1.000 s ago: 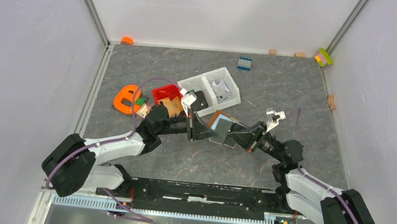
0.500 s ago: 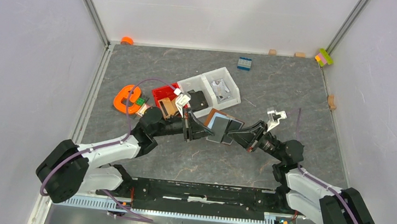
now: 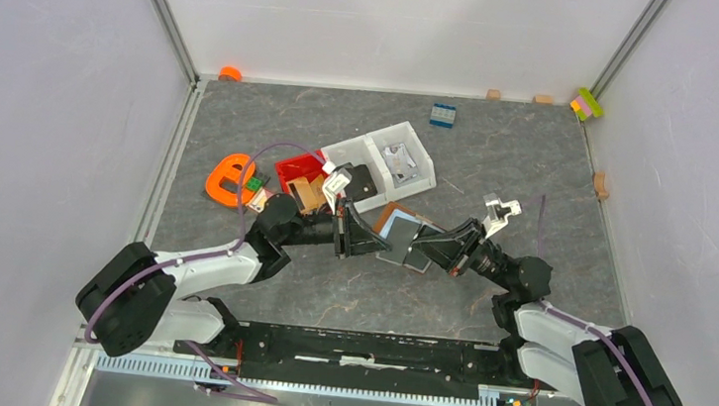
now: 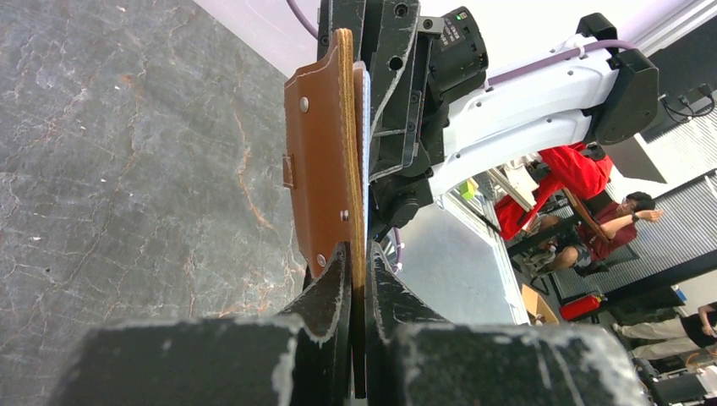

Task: Take the credit cards out of the card holder
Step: Remove the credit card from the card holder.

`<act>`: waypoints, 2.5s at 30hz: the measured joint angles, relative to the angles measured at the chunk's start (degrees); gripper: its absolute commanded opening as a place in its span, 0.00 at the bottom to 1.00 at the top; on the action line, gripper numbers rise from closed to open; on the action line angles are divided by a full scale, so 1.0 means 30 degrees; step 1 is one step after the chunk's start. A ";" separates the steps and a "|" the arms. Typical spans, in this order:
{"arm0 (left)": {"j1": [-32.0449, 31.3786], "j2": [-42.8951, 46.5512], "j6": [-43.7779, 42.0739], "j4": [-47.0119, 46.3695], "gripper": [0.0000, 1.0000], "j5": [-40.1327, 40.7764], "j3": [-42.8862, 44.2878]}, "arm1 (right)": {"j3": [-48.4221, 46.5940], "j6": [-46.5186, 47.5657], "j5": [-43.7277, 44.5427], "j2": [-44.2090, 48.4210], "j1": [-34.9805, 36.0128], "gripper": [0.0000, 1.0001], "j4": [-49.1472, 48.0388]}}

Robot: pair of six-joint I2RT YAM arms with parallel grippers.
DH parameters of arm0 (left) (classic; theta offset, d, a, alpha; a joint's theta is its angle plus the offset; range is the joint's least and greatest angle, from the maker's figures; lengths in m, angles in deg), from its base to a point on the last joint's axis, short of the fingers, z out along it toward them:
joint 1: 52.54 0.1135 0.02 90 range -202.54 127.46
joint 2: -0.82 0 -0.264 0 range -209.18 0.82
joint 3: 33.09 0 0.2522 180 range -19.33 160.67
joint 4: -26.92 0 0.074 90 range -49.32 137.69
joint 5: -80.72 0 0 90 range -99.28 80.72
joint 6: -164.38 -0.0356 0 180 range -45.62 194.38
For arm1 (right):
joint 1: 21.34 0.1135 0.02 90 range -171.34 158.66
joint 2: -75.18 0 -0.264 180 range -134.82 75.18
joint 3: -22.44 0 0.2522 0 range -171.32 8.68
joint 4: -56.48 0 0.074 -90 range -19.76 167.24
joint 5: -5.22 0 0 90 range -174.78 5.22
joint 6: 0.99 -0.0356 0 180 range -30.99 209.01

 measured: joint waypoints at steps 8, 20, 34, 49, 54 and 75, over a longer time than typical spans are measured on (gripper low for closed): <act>0.0007 0.0000 0.0197 -0.0612 0.02 -0.0051 -0.0007 | 0.0000 0.0364 0.0022 0.0554 0.0015 0.06 0.0299; 0.0138 -0.0153 0.0270 -0.0772 0.02 -0.0233 -0.0015 | -0.0495 0.2557 0.0466 0.1362 0.1027 0.11 0.3147; 0.0066 -0.0474 0.0270 -0.1137 0.02 -0.0546 0.0044 | -0.0539 0.2178 0.0182 0.1056 0.1515 0.10 0.2302; -0.0568 -0.0918 0.0226 -0.0823 0.34 -0.0532 0.0583 | -0.0459 0.1552 0.0117 0.0721 0.1698 0.00 0.1596; -0.0554 -0.0066 -0.0197 0.0058 0.21 0.0015 0.0459 | -0.0466 0.1617 0.0102 0.0663 0.1727 0.00 0.1727; 0.0095 0.3031 -0.0933 0.1100 0.02 0.2492 -0.1421 | -0.0699 0.2390 0.0262 0.0707 0.1494 0.00 0.3242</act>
